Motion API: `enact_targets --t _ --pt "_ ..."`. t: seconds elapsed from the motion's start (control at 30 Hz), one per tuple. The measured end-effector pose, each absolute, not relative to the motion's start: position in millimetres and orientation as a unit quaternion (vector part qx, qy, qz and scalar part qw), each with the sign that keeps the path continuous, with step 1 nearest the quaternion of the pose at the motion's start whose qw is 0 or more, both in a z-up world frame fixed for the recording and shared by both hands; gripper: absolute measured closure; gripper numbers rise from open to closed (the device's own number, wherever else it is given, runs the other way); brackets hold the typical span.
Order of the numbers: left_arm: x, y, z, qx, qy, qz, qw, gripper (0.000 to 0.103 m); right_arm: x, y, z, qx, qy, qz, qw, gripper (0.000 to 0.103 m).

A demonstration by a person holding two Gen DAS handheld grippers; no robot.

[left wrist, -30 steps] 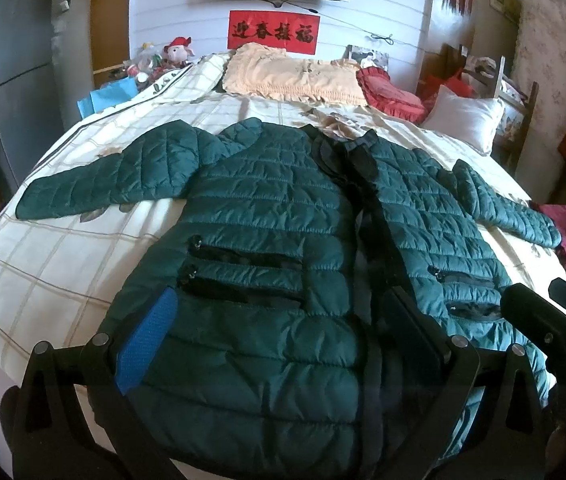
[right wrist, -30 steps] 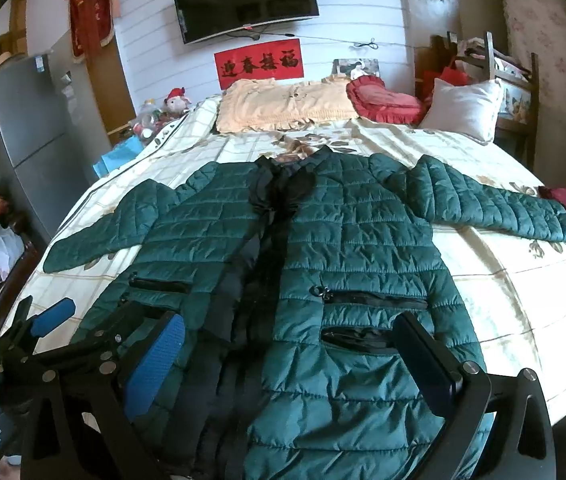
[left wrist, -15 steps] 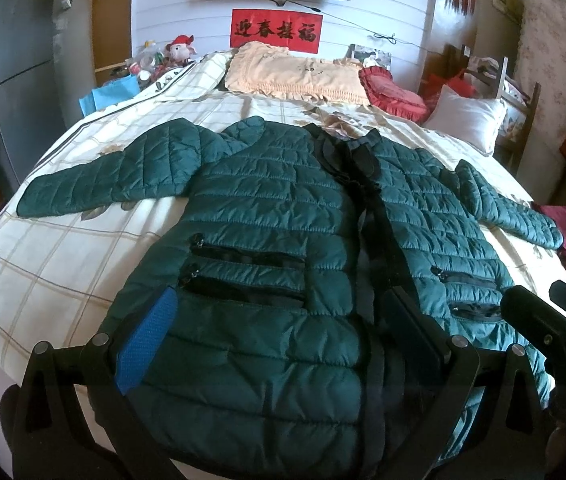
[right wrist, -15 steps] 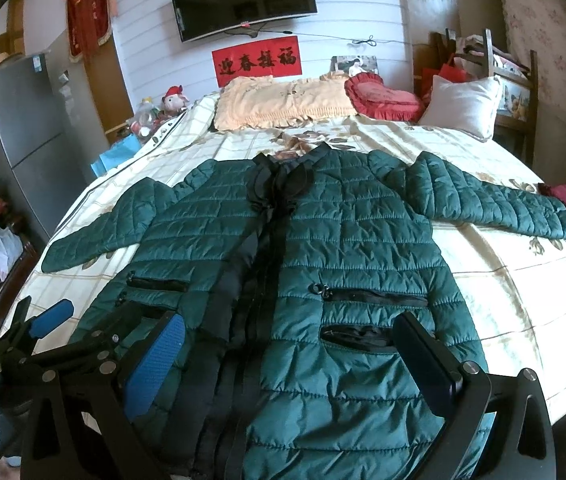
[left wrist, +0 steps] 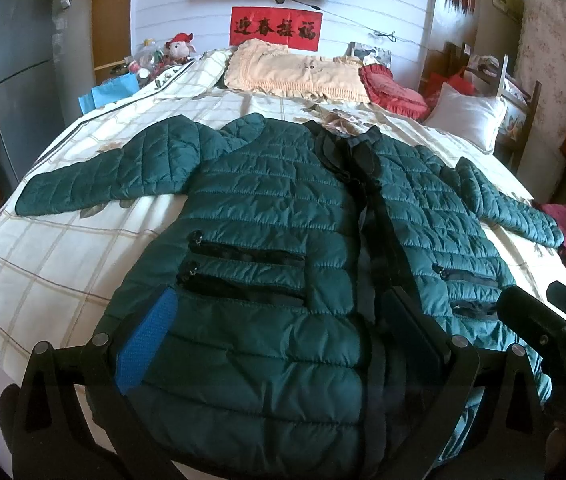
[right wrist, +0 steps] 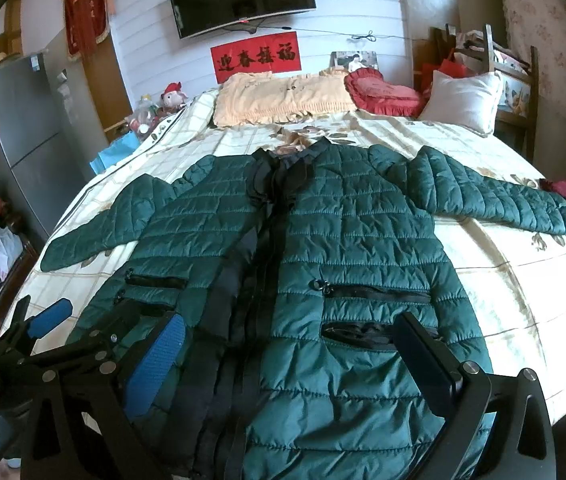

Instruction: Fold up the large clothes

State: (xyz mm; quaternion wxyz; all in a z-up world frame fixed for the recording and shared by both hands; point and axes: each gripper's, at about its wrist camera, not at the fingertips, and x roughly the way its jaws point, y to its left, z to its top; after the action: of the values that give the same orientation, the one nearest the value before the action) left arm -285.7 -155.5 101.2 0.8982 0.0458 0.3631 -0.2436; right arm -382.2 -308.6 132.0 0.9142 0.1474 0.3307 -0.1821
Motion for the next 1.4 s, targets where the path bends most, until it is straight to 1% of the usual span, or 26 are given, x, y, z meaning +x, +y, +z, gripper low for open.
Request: enact_targets --t 0.17,0.33,0.6,0.97,1.4 --pt "-286 -156 101 0.046 0.363 -0.243 0.898 0.0 -382 -310 133 0.151 0.345 -0.181 0.909 0.0" --pt "-284 -154 98 0.043 0.368 -0.241 0.897 0.001 -381 -309 128 0.15 0.341 -0.181 0.91 0.0" --pt "-281 -156 96 0.042 0.372 -0.241 0.896 0.001 -377 -309 127 0.16 0.379 -0.18 0.893 0.0" --pt "-281 -156 95 0.045 0.373 -0.242 0.895 0.001 -375 -308 123 0.163 0.359 -0.175 0.902 0.0" --pt "-270 -156 93 0.043 0.379 -0.234 0.894 0.0 -365 -314 120 0.182 0.36 -0.167 0.9 0.0"
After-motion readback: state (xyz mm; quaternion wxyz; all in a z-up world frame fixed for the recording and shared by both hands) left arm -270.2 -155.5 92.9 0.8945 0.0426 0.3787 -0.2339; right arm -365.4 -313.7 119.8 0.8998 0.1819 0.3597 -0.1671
